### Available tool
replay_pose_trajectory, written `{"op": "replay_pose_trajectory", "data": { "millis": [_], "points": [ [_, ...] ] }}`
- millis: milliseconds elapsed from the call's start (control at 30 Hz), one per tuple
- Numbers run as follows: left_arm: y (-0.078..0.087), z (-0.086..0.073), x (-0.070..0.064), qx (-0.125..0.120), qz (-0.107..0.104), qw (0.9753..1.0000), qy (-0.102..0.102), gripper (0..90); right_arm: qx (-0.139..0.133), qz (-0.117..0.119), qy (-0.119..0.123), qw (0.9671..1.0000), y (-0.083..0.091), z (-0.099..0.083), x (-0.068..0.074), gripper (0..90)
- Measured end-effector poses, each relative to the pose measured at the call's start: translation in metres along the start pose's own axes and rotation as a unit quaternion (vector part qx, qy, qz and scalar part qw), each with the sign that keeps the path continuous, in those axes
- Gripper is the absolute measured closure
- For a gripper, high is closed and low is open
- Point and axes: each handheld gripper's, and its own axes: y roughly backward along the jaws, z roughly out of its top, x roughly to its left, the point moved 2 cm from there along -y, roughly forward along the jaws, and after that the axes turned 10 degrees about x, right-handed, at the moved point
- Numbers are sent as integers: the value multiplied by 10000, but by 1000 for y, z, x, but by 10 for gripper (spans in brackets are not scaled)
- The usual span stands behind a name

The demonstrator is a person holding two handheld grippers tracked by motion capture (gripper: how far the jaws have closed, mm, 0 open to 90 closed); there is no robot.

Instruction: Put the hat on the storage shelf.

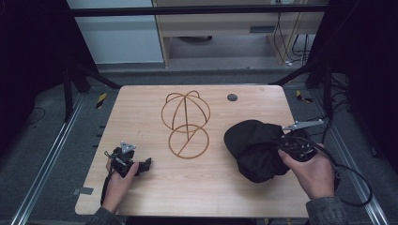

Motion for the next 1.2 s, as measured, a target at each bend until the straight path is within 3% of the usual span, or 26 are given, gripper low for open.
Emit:
{"op": "replay_pose_trajectory", "data": {
  "millis": [267, 400, 767, 933, 1200],
  "points": [
    [0, 0, 0, 0, -1, 10000, 2, 0, -569, -69, 41, 9983, 36, 23, 5, 862],
    [0, 0, 0, -14, -2, 10000, 14, 0, -711, -113, 67, 9974, 49, 30, 8, 862],
    [0, 0, 0, -13, 3, 10000, 4, 0, -1183, 24, 82, 9929, 74, 42, 21, 861],
    [0, 0, 0, 2, 0, 10000, -5, 0, -1360, 23, 224, 9905, 88, 55, 34, 862],
    [0, 0, 0, 2, -1, 10000, -7, 0, -1594, 20, 314, 9867, 104, 69, 45, 862]
  ]
}}
